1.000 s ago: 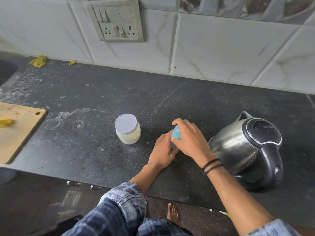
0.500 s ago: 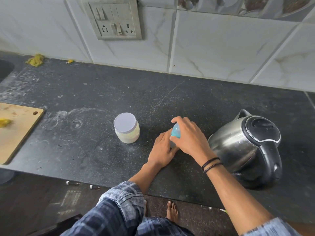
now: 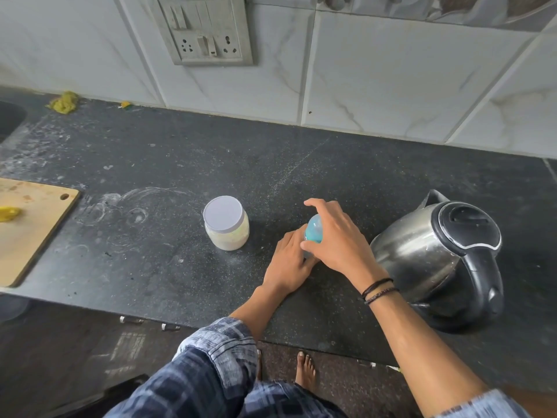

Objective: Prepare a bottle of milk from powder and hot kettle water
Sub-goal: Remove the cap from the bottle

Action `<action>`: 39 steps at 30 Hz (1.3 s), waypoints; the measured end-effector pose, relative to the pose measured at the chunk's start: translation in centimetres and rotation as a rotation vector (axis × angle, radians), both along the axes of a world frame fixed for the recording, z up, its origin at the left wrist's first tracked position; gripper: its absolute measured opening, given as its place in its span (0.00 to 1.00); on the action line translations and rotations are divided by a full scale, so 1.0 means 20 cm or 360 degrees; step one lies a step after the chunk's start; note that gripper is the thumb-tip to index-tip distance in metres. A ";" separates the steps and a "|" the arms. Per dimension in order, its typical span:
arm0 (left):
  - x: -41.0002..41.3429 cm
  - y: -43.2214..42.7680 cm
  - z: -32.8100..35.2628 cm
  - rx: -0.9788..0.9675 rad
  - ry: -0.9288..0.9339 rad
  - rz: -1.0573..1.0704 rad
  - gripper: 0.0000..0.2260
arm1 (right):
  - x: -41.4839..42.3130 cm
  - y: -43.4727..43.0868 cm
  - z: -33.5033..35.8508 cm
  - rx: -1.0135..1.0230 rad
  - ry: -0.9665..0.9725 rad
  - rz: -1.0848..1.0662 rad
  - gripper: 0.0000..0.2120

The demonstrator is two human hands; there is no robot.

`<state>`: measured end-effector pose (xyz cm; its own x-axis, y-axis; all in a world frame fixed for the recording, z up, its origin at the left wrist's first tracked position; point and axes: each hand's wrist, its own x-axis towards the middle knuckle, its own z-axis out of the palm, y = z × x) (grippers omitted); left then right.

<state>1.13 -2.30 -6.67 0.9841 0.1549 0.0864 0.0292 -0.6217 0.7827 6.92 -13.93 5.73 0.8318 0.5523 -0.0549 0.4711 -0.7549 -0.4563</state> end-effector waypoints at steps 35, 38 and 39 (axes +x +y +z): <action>0.01 -0.01 -0.01 0.0007 -0.0021 -0.0015 0.30 | 0.00 0.02 0.01 0.0008 -0.0031 0.0002 0.33; 0.01 0.00 -0.02 0.0031 -0.0047 -0.0002 0.31 | -0.01 0.03 0.02 0.0039 -0.0086 -0.0067 0.32; 0.01 0.00 -0.02 0.0034 -0.0053 0.0001 0.31 | -0.01 0.03 0.02 0.0011 -0.0101 -0.0080 0.31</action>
<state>1.26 -2.35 -7.05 0.9806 0.1532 0.1226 0.0035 -0.6383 0.7698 6.77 -13.29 6.03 0.8603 0.5098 0.0028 0.4608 -0.7752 -0.4320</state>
